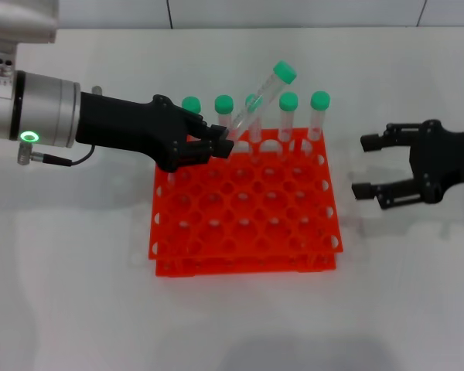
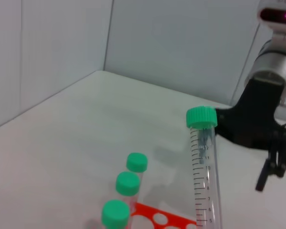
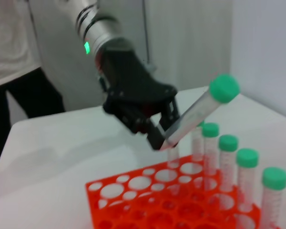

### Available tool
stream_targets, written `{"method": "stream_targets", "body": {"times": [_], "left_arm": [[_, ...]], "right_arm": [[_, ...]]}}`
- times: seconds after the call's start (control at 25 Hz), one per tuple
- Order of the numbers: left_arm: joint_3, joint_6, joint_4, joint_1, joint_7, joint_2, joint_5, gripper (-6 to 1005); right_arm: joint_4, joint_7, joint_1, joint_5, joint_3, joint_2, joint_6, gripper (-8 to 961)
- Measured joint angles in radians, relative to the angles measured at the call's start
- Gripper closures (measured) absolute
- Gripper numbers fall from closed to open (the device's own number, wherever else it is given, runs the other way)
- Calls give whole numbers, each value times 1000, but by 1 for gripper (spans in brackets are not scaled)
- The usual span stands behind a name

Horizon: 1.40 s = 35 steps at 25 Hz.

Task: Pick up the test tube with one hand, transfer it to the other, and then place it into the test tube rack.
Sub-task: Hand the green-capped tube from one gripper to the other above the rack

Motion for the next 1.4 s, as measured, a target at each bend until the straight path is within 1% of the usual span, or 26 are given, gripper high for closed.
{"method": "stream_targets", "body": {"times": [0.16, 0.32, 0.52, 0.64, 0.84, 1.0, 1.4], "left_arm": [[0, -8, 0, -1, 9, -8, 1, 808], [0, -16, 3, -4, 15, -18, 1, 807], [2, -31, 0, -8, 22, -22, 2, 807], [3, -34, -1, -8, 23, -22, 2, 807], [3, -48, -1, -4, 25, -25, 2, 807], [3, -58, -3, -1, 27, -27, 2, 806], [8, -59, -3, -7, 45, -38, 2, 806]], "right_arm": [[9, 70, 17, 1, 58, 12, 10, 120], [36, 120, 46, 2, 72, 22, 27, 122], [52, 144, 54, 24, 84, 49, 56, 125], [80, 152, 55, 80, 87, 50, 50, 126], [141, 152, 57, 178, 87, 48, 48, 128], [166, 153, 52, 218, 85, 50, 36, 131], [268, 110, 70, 313, 75, 57, 50, 140]]}}
